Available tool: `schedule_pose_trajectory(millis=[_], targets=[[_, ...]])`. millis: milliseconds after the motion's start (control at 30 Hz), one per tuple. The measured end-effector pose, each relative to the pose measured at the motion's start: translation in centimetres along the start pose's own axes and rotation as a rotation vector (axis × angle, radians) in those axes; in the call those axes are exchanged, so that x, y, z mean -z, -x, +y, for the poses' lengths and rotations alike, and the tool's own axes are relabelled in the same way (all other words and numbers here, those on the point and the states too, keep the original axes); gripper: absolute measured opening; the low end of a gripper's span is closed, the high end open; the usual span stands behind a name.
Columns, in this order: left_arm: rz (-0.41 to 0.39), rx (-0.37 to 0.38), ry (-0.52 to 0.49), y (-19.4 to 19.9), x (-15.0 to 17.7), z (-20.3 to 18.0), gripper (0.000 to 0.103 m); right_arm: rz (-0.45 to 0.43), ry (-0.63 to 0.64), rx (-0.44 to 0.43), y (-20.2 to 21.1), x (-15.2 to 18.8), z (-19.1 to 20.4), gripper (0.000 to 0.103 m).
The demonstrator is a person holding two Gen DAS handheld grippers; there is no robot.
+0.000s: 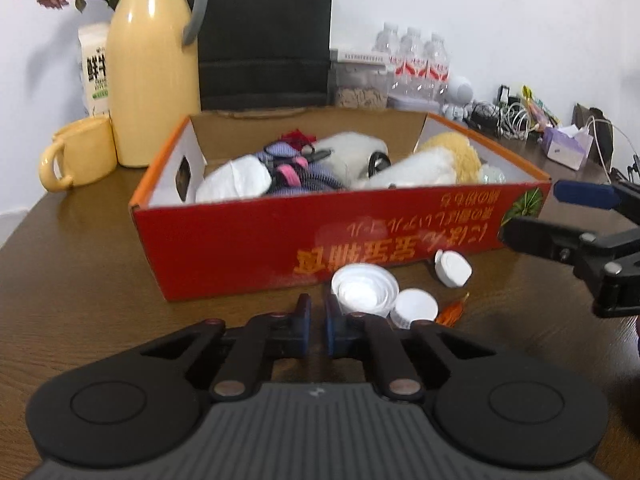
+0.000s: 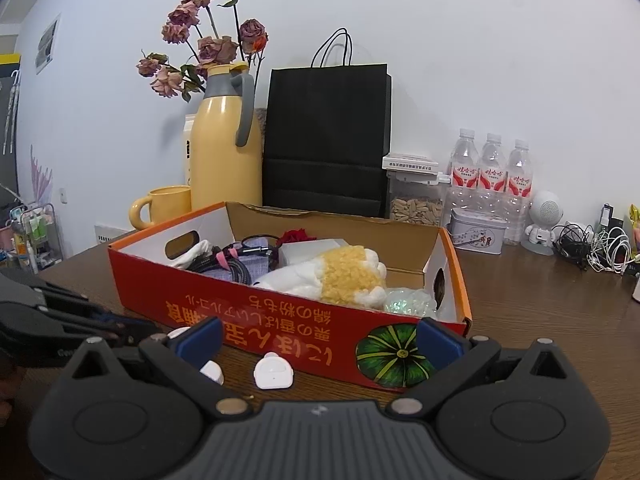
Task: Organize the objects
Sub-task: 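Move both tools back from the box to the table, then swing the left tool over to the white ribbed cap on the table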
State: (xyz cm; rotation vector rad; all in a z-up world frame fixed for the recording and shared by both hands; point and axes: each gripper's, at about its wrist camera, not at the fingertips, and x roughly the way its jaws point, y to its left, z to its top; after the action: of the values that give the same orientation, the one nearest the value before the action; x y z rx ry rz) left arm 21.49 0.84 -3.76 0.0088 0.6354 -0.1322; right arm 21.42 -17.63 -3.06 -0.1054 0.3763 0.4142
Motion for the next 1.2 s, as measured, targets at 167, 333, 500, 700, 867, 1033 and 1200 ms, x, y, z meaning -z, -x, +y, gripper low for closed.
schedule_pose_trajectory(millis=[167, 333, 500, 700, 867, 1033, 1200], targets=[[-0.038, -0.007, 0.029, 0.6, -0.1, 0.4, 0.008, 0.000, -0.001, 0.000, 0.0, 0.0, 0.0, 0.103], [-0.077, 0.019, 0.024, 0.9, -0.6, 0.1, 0.008, 0.004, 0.002, 0.000, 0.0, 0.0, 0.0, 0.103], [0.005, -0.013, -0.006, -0.5, -0.2, -0.3, 0.006, 0.005, 0.003, 0.000, -0.1, 0.0, 0.0, 0.103], [0.005, -0.067, -0.015, 1.1, 1.0, 0.1, 0.006, 0.008, 0.003, -0.002, -0.1, 0.0, 0.1, 0.103], [-0.032, -0.060, 0.062, 2.2, 1.4, 1.5, 0.006, 0.013, 0.007, -0.004, -0.3, 0.1, 0.2, 0.103], [-0.202, -0.006, 0.067, 4.8, 1.0, 0.7, 0.007, 0.014, 0.010, -0.003, -0.3, 0.1, 0.2, 0.103], [-0.203, 0.060, -0.048, 5.0, 1.2, -2.1, 0.009, 0.018, 0.013, -0.004, -0.4, 0.2, 0.2, 0.103]])
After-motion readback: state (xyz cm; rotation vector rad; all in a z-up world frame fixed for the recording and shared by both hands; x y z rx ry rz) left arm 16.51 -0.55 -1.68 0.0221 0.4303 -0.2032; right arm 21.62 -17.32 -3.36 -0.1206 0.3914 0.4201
